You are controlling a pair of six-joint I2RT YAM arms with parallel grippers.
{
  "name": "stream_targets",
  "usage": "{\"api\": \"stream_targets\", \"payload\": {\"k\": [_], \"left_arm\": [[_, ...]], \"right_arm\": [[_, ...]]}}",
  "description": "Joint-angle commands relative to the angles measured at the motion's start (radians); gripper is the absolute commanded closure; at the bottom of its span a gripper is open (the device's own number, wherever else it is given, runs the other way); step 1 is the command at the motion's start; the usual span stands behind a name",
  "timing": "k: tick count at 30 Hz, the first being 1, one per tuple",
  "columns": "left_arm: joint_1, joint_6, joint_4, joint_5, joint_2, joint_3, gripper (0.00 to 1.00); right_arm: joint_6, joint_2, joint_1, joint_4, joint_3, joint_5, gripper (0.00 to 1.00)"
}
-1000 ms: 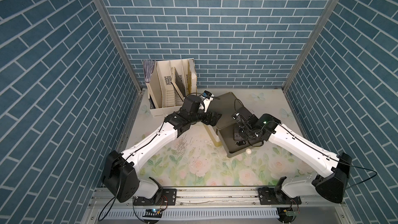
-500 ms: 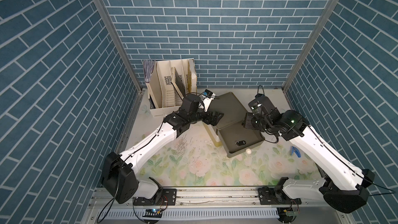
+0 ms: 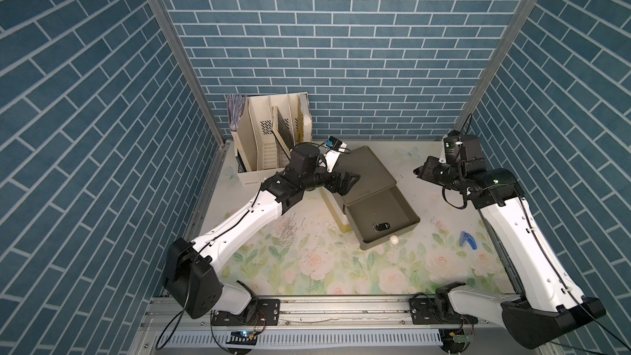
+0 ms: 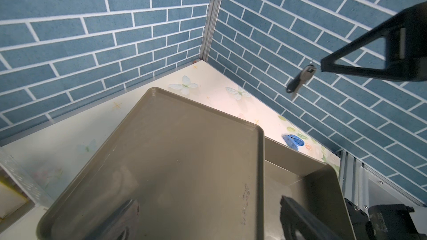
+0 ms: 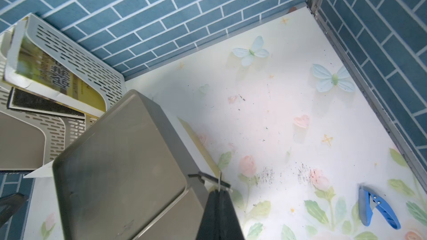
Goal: Take the keys out of the drawer
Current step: Place the key at the center of the board.
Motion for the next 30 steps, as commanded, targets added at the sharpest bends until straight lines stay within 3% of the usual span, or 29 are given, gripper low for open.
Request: {"api": "stream_targets", "payload": {"k": [1, 9, 20, 30], "left_arm": [[-0.022, 0.033, -0.019, 0.001, 0.018, 0.032, 0.0], [-0.03, 0.051, -0.07, -0.007, 0.056, 0.067, 0.0], [-0.031, -0.003, -0.086, 0.013, 0.111, 0.098, 0.0], [-0.031, -0.002, -0.117, 0.014, 0.146, 0.117, 0.0]], "right_arm": [[-0.099, 0.03, -0.075, 0.099, -0.058, -0.132, 1.0], [-0.141, 0.061, -0.199, 0.216, -0.233, -0.267, 1.0], [-0.138, 0.093, -0.22, 0.361, -0.462, -0.354, 1.0], [-0.137, 0.173, -0.238, 0.459, -0.56, -0.368, 1.0]]}}
